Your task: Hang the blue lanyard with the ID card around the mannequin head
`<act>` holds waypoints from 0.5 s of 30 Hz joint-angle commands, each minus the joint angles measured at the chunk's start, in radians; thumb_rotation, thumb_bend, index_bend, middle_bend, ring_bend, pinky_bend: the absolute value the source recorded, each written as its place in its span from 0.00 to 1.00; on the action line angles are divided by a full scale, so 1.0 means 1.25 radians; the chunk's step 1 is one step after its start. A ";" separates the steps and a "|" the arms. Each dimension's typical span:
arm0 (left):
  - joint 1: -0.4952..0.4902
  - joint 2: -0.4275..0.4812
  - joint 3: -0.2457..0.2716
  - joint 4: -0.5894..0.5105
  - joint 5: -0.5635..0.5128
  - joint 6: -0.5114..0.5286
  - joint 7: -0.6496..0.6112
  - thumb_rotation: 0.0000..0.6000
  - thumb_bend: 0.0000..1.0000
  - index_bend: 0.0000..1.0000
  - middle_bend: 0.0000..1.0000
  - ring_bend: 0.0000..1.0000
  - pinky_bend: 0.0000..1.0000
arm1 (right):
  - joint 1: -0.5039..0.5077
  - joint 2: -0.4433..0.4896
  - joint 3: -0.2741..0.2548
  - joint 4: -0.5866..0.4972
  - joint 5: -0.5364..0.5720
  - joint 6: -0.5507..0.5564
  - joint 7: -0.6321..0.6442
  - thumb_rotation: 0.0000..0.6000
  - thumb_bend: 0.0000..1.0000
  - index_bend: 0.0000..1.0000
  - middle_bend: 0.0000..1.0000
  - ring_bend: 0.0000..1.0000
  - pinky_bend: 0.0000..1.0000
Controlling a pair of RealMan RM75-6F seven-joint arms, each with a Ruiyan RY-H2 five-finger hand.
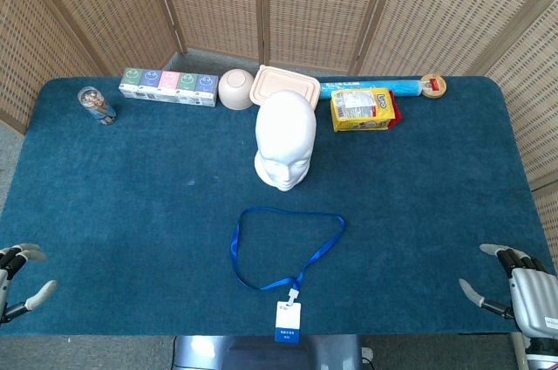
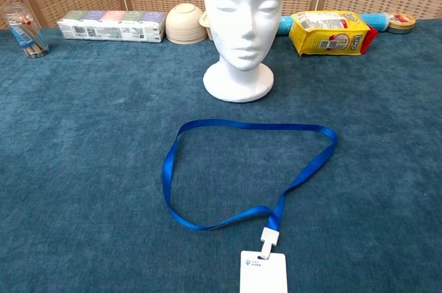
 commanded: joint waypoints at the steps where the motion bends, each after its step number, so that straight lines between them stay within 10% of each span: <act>1: -0.001 -0.001 0.001 0.000 -0.001 -0.004 0.000 0.01 0.09 0.37 0.31 0.28 0.24 | 0.002 0.000 0.000 0.000 0.002 -0.003 -0.005 0.34 0.27 0.28 0.33 0.30 0.27; 15: 0.000 -0.004 0.005 0.003 0.007 -0.002 -0.009 0.01 0.09 0.37 0.31 0.28 0.24 | -0.006 0.006 -0.004 -0.004 -0.003 0.007 0.001 0.34 0.27 0.28 0.33 0.30 0.27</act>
